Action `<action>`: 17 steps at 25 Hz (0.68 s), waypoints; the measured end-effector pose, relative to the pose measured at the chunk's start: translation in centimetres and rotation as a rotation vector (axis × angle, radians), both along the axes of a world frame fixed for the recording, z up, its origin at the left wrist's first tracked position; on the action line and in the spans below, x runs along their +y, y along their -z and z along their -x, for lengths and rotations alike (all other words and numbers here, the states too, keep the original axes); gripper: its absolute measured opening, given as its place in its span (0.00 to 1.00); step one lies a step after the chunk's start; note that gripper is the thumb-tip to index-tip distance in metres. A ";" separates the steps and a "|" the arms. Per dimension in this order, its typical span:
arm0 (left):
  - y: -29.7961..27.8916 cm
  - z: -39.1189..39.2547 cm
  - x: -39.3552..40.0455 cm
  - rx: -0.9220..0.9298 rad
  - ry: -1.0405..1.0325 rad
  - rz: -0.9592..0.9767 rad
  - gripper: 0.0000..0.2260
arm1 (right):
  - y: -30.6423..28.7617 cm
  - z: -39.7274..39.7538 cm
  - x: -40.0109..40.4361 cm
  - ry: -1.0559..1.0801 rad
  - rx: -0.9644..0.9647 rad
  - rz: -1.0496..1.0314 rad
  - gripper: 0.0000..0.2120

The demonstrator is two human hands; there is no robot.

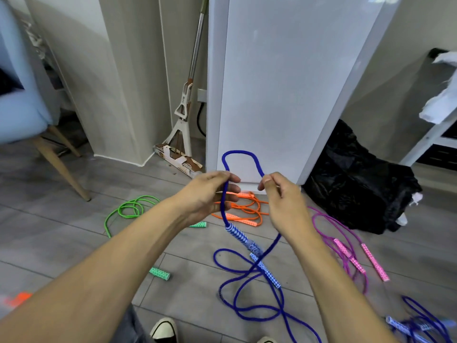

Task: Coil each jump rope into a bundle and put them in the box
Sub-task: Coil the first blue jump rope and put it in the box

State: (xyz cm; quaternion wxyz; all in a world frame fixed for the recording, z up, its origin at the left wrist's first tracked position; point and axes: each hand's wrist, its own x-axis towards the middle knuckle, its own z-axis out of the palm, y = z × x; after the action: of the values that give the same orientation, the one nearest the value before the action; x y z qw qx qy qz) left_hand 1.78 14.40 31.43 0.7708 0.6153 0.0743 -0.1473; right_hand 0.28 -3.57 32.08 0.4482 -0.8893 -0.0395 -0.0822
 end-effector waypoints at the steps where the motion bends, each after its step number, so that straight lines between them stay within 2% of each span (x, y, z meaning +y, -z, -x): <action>1: 0.1 0.3 -0.5 -0.024 0.036 -0.048 0.14 | -0.2 0.2 1.0 -0.007 0.001 0.010 0.13; 8: 0.5 0.4 -1.6 -0.071 -0.032 -0.015 0.12 | 0.9 1.4 3.9 -0.135 0.022 0.157 0.09; 13: 0.7 0.6 -1.4 -0.139 -0.021 -0.041 0.11 | 1.4 0.6 3.3 -0.092 -0.055 0.247 0.11; 15: 0.8 0.6 -1.3 -0.197 -0.020 -0.022 0.10 | 1.5 0.6 3.2 -0.088 -0.088 0.302 0.12; 17: 1.0 0.4 -0.9 -0.281 -0.014 -0.098 0.09 | 1.5 0.8 3.1 -0.117 -0.109 0.318 0.12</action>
State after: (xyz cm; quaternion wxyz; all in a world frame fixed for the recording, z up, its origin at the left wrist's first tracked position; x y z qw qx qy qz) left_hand 1.38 13.49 30.47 0.7437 0.6662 -0.0230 -0.0506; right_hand -0.56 -0.48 30.56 0.3032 -0.9393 -0.1281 -0.0970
